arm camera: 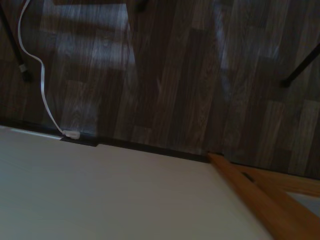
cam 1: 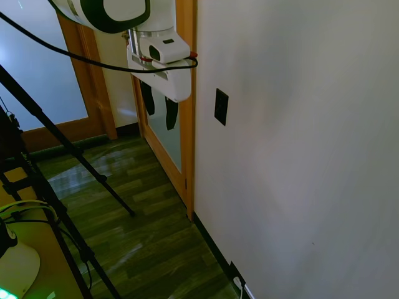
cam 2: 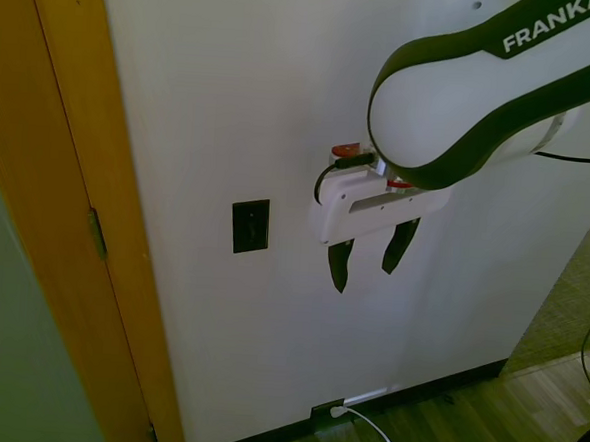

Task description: Turn on the light

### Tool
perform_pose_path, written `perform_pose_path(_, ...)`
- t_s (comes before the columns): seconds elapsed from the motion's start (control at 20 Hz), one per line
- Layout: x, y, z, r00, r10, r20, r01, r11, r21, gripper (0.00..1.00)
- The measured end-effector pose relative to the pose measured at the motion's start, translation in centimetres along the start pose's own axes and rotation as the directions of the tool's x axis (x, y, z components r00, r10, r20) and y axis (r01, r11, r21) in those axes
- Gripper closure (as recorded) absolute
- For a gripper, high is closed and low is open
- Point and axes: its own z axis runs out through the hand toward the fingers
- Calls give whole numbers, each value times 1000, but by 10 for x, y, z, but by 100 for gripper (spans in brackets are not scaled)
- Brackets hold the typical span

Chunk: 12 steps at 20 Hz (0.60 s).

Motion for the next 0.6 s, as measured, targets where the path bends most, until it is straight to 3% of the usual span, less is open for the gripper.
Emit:
perform_pose_path(0.25,3,-12,-5,1000,28,-8,-28,1000,5,0)
perform_pose_path(0.6,17,-79,25,986,149,-73,-141,985,102,0)
